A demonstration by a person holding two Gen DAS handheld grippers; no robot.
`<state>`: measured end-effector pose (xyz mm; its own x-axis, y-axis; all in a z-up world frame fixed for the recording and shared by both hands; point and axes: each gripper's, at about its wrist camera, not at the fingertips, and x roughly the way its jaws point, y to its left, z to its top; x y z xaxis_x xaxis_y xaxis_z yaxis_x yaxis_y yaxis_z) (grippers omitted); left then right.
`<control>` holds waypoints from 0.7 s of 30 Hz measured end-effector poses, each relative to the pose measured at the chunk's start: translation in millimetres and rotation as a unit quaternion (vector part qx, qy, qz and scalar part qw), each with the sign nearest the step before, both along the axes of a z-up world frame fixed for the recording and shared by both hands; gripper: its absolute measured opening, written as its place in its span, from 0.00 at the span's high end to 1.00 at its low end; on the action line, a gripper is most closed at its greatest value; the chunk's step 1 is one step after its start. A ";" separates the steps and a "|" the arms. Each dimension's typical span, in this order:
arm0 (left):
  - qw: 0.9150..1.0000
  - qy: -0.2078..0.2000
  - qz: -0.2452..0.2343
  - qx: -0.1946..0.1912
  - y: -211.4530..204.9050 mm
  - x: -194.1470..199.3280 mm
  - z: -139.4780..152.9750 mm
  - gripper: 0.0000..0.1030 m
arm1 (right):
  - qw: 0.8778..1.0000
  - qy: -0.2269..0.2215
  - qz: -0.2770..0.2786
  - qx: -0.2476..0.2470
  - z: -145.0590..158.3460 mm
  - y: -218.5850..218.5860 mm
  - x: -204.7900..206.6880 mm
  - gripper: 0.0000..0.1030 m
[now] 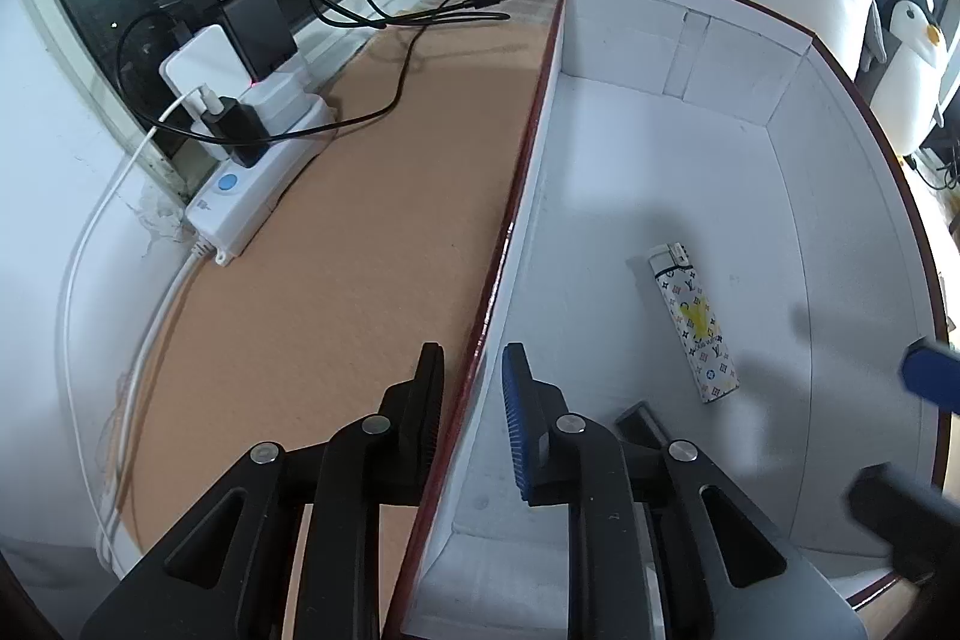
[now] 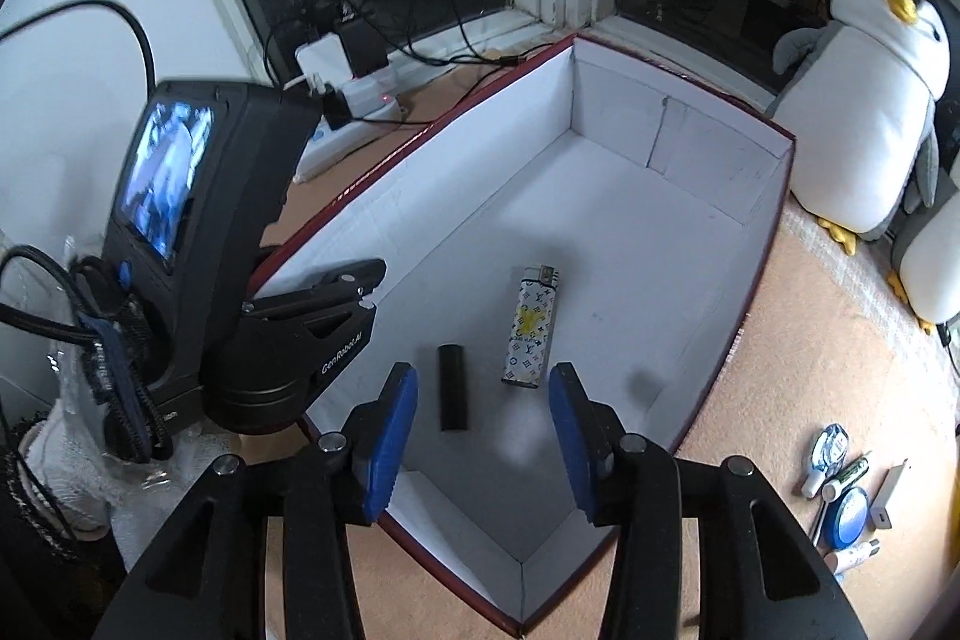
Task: Organize rigid objects
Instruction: 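Carry the black cylinder with the right tool into the box and release, then close the right tool on the white USB charger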
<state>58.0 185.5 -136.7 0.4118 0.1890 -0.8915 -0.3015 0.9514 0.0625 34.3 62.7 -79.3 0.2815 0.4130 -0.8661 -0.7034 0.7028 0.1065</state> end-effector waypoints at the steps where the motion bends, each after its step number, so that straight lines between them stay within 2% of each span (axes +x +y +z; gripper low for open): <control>1: 1.000 0.000 0.000 0.001 0.1 0.0 -0.2 0.82 | 1.000 0.000 -0.005 0.006 2.5 -3.7 0.8 0.58; 6: 1.000 0.006 0.001 0.001 0.1 0.3 -0.8 0.79 | 0.999 -0.014 -0.037 0.030 20.1 -31.6 5.1 0.50; 8: 1.000 0.009 -0.001 0.001 -0.6 0.2 -1.7 0.73 | 0.997 -0.017 -0.058 0.042 27.4 -48.2 9.6 0.49; 13: 1.000 0.015 0.002 0.005 -1.3 -0.9 -2.9 0.71 | 0.991 -0.033 -0.119 0.044 38.1 -100.0 21.6 0.48; 17: 1.000 0.018 0.005 0.006 -1.5 -1.7 -3.7 0.71 | 0.982 -0.036 -0.183 0.038 38.8 -157.6 39.8 0.48; 21: 1.000 0.021 0.008 0.010 -2.2 -1.6 -4.0 0.71 | 0.967 -0.031 -0.253 0.013 25.5 -217.1 61.1 0.46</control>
<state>56.4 183.3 -140.7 0.3700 0.2127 -0.9044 -0.3134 0.9450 0.0940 95.4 -154.4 -53.9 0.5050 0.2306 -0.8318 -0.2763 0.9561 0.0973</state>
